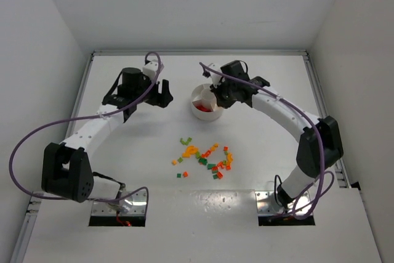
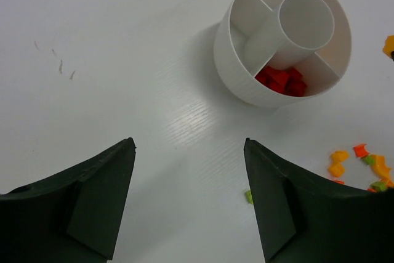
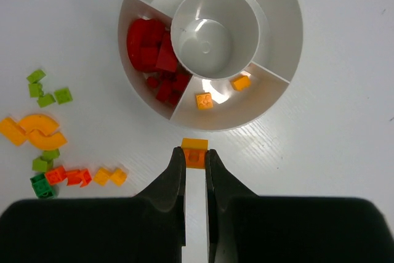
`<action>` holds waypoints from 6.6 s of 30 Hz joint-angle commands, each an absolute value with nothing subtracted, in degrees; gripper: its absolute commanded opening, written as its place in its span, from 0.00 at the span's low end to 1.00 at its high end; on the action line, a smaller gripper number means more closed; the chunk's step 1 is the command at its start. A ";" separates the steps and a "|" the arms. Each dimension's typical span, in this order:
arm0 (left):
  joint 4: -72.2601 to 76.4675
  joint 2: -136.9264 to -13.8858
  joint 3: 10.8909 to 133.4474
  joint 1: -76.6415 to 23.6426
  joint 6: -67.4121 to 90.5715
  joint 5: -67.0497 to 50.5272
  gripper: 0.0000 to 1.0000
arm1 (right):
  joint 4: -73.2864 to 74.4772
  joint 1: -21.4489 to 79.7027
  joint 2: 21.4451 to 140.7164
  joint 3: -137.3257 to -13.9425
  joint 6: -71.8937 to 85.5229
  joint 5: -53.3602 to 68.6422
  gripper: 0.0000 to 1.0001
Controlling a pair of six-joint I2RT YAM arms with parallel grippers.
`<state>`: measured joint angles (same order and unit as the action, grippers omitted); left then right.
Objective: Sort the legos into containers by color
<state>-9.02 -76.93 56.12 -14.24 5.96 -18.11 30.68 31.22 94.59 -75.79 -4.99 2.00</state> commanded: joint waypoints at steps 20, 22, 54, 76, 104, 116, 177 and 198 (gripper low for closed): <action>-8.35 -84.46 63.10 -14.50 2.37 -17.75 0.82 | 26.64 29.44 102.66 -79.89 -4.75 2.81 0.06; -8.35 -84.46 63.11 -14.50 1.85 -17.75 0.82 | 26.10 29.44 103.18 -80.42 -4.75 2.29 0.10; -23.12 -87.36 69.43 -33.65 0.41 -7.74 1.00 | 30.41 21.63 83.50 -67.86 -6.50 -7.03 0.87; -29.44 -104.50 76.90 -52.03 -2.29 -7.03 0.77 | 41.65 13.36 90.17 -67.84 -6.68 -9.14 0.10; -27.86 -112.85 76.90 -55.02 -8.53 -7.29 0.48 | 41.65 9.32 84.46 -82.79 -3.25 -2.21 0.46; -27.33 -116.02 79.36 -56.16 -9.14 -4.75 0.57 | 43.07 8.79 84.99 -82.79 -2.20 1.58 0.48; -31.03 -111.01 69.07 -52.56 -8.26 -8.96 0.17 | 43.59 8.26 87.28 -83.23 -2.72 5.01 0.42; -44.56 -118.20 112.32 -45.26 -8.26 -13.36 0.00 | 48.51 7.73 89.47 -80.50 -6.15 14.15 0.55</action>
